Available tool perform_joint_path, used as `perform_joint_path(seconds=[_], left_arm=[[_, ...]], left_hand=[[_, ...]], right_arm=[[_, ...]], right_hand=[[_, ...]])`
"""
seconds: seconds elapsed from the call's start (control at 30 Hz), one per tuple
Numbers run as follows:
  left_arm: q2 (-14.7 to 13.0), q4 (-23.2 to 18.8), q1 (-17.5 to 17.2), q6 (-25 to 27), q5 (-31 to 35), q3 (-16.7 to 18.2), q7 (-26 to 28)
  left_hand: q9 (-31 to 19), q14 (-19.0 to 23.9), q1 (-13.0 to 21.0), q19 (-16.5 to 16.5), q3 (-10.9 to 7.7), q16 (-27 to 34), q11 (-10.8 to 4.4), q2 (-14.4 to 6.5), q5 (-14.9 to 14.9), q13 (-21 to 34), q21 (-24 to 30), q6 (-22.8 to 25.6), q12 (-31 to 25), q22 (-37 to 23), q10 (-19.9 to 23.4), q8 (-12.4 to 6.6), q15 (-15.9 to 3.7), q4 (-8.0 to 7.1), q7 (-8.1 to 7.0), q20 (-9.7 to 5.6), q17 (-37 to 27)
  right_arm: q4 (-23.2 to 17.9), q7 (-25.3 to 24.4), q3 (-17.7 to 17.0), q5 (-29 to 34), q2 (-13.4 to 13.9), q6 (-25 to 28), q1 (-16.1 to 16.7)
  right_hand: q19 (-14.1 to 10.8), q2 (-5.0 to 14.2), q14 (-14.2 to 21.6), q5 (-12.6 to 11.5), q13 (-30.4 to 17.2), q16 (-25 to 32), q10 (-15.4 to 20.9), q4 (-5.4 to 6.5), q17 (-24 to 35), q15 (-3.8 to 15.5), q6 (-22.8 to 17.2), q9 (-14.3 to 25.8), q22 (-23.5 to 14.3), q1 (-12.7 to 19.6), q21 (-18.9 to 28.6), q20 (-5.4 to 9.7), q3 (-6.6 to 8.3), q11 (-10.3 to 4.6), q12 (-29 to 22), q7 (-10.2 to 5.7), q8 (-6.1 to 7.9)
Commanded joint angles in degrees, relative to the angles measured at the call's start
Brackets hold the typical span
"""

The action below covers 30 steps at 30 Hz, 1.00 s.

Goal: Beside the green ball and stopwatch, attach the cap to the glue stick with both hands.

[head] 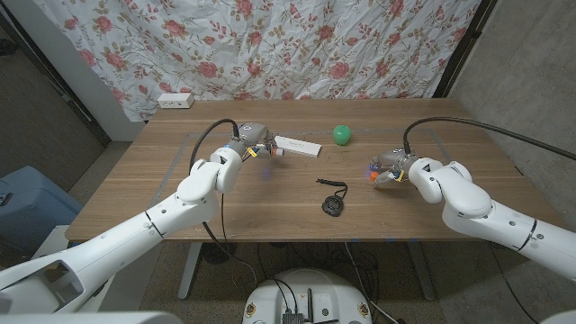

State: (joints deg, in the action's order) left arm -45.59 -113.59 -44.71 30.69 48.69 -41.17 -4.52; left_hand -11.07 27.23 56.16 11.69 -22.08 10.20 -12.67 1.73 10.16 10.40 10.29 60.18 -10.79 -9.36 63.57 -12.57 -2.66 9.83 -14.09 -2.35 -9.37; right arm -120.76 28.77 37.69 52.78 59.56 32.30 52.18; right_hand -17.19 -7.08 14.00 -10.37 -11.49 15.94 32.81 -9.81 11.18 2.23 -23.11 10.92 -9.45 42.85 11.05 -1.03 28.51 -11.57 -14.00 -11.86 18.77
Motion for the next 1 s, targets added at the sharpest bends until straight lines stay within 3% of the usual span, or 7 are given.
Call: perform_joint_path(seconds=[0.03, 0.67, 1.0], left_arm=[[-0.04, 0.28, 0.11, -0.34, 0.02, 0.08, -0.43], [0.71, 2.19, 1.63, -1.84, -0.47, -0.54, -0.94], [0.7, 2.72, 2.17, -2.19, -0.57, -0.65, -1.07]], left_hand=[[-0.14, -0.09, -1.66, 0.0, -0.05, 0.07, -0.11, -2.65, 0.22, 0.61, 0.31, 5.64, -0.21, -0.16, 3.25, -0.01, -6.92, -0.46, 5.08, -2.63, -0.03], [-0.2, -0.05, -2.04, -0.01, 0.03, 0.01, -0.09, -3.15, 0.23, 0.61, 0.29, 5.05, -0.05, -0.14, 2.82, 0.25, -6.66, -0.54, 5.24, -2.38, 0.04], [-0.22, -0.03, -2.2, 0.0, 0.08, -0.01, -0.08, -3.35, 0.23, 0.62, 0.27, 4.98, -0.03, -0.12, 2.7, 0.26, -6.56, -0.5, 5.29, -2.38, 0.04]], right_arm=[[1.08, -2.47, -0.29, 1.64, -1.37, -0.06, 0.79], [3.01, -7.25, -0.87, 1.14, -2.09, -1.92, 1.39], [4.5, -10.59, -0.45, 2.11, -2.48, -2.76, 1.99]], right_hand=[[-1.09, -0.19, 1.46, 0.12, 0.03, 0.42, 2.15, 0.05, 0.05, 3.94, -2.54, 0.07, -0.22, 1.34, 0.27, 0.09, -0.63, -0.5, -0.11, -0.23, 0.78], [-3.22, 1.25, 6.42, -0.18, 0.28, 1.11, 9.4, -0.01, -0.08, 5.71, -9.95, 0.38, -0.21, 5.97, 0.09, 1.28, -1.67, -0.97, 0.64, -0.56, 2.76], [-4.25, 0.71, 8.54, -0.25, 0.26, 1.29, 12.53, -0.3, -0.11, 7.21, -12.93, 0.53, -0.21, 8.63, 0.11, 1.87, -2.54, -1.05, 1.0, -0.66, 3.71]])
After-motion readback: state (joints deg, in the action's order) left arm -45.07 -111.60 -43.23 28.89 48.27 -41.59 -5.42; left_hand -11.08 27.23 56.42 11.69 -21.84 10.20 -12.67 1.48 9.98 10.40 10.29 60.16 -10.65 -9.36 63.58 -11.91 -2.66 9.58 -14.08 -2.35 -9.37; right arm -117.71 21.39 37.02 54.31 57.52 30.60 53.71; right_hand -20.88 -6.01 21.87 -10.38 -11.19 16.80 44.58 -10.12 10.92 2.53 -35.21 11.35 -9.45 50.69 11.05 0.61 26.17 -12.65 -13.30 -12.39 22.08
